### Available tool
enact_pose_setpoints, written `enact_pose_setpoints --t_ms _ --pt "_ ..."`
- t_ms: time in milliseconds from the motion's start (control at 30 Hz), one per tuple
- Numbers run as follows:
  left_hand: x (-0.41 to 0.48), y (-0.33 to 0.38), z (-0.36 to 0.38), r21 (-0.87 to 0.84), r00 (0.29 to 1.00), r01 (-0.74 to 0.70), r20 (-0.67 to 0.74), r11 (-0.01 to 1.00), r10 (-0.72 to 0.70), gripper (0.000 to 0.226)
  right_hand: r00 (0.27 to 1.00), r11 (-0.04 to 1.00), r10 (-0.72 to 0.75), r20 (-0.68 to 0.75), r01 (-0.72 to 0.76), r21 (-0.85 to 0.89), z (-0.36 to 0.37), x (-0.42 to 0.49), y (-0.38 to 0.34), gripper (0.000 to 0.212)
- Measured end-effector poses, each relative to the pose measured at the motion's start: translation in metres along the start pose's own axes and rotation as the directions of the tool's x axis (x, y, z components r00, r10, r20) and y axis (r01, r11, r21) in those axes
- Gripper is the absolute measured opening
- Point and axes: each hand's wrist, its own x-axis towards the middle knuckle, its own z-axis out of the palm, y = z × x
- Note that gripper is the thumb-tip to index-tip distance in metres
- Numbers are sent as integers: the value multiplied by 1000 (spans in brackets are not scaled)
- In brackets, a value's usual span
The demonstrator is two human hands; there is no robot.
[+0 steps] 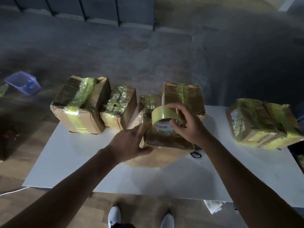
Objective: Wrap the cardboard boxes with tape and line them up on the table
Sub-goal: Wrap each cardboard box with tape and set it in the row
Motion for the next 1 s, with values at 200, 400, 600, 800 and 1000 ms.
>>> enact_pose_setpoints --t_ms 200,400,600,800,1000 --pt "-26 -40 12 -44 998 26 -60 999 -29 87 987 998 16 160 -6 -63 14 25 -6 55" --pt "-47 -60 16 -41 993 79 -83 996 -82 93 956 964 98 276 -22 -264 -2 34 -9 59" --pt "-48 -62 -6 261 992 125 -20 957 -124 86 958 954 36 284 52 -296 28 48 -21 54" --pt "-23 -24 5 224 990 84 90 971 -106 107 966 955 46 253 32 -294 36 53 -18 57" --pt "-24 -33 14 231 989 58 116 971 -87 99 956 994 113 269 -112 -19 37 29 -17 69"
